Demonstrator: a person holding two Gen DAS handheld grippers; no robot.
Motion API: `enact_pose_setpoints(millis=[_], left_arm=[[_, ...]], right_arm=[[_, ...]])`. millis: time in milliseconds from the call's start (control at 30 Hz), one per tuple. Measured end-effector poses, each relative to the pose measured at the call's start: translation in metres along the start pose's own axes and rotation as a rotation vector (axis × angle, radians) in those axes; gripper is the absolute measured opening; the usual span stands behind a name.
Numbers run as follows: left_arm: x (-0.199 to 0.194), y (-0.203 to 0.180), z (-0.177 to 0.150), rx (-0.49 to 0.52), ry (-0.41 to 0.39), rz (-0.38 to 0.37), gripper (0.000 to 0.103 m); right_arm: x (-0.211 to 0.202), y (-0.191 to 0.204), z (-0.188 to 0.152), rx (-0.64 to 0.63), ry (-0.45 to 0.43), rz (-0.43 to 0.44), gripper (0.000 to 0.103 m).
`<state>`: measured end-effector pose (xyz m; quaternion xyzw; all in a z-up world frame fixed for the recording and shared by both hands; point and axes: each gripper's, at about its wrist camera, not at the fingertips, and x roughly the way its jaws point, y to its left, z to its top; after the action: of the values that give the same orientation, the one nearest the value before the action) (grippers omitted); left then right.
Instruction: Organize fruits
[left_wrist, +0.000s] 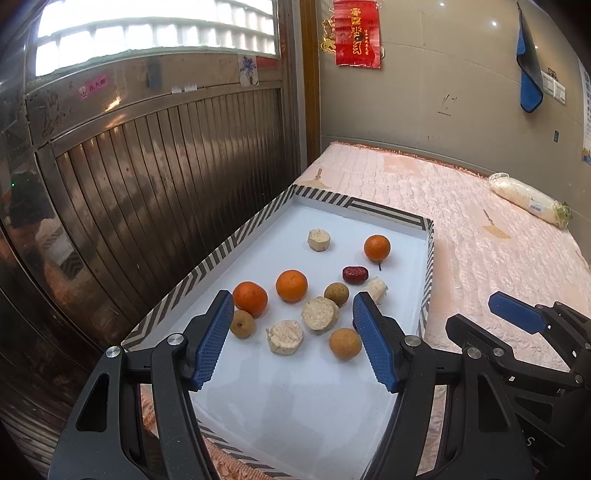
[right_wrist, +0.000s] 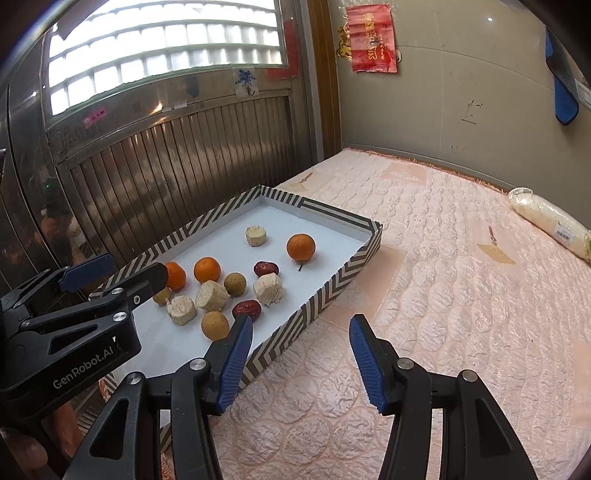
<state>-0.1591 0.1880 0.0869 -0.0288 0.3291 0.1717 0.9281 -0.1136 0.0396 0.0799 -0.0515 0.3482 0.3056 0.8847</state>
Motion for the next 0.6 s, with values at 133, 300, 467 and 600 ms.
enact_pose_setpoints(millis=[133,300,467,600], left_arm=[[0.002,0.000,0.001,0.003,0.003,-0.004,0.068],[0.007,0.000,0.001,0.000,0.015,-0.016,0.068],[0.010,0.001,0.001,-0.009,0.020,-0.028,0.068],[0.011,0.002,0.002,-0.009,0.013,-0.020,0.068]], right_arm=[[0.002,0.002,0.001,-0.003,0.003,0.002,0.053],[0.006,0.003,0.000,-0.006,0.013,0.002,0.053],[0.009,0.002,0.000,-0.002,0.018,0.000,0.053],[0.012,0.000,-0.001,0.005,0.025,-0.001,0.053]])
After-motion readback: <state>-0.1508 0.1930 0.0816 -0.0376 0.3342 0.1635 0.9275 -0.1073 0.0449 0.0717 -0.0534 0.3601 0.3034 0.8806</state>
